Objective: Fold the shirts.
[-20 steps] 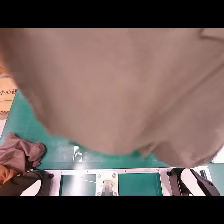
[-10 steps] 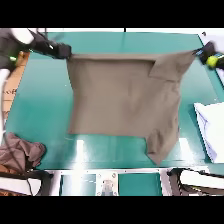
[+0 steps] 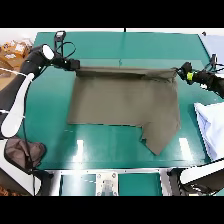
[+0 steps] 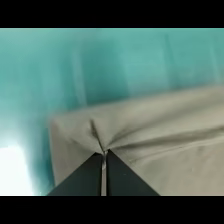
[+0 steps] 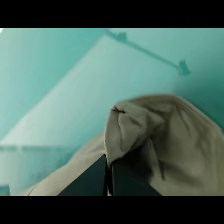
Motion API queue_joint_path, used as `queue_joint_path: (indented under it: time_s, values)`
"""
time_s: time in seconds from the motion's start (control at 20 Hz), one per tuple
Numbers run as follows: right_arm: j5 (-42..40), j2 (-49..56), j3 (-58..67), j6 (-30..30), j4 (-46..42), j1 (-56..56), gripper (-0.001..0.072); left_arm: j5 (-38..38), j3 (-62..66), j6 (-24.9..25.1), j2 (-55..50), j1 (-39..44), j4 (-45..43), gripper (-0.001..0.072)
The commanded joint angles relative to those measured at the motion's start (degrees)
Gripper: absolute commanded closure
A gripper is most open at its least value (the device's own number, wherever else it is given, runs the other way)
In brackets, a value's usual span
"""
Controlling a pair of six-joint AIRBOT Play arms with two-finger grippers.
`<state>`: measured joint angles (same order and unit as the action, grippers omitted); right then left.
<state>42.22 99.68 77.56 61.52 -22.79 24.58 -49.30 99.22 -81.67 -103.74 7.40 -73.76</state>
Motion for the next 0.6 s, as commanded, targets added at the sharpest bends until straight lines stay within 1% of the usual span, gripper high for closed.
queue_joint_path:
  time_s: [0.0,0.15,0.4,0.55]
  values:
    - [7.6,-1.2,-1.6,1.3,-5.9,3.7,0.0695,-5.4,0.0,2.2,-1.4,0.0,-1.3,0.0686]
    - [7.8,-6.5,-8.0,1.2,-11.1,4.4,0.0695,-11.5,-0.3,4.2,-2.7,0.0,-1.5,0.0686]
    - [7.7,-7.8,-14.8,1.4,-11.3,3.7,0.0694,-9.9,-3.0,4.2,-4.1,0.0,-0.7,0.0686]
    - [7.4,-7.8,-16.1,1.4,-11.3,3.6,0.0694,-8.7,-3.0,4.2,-4.9,0.0,2.9,0.0686]
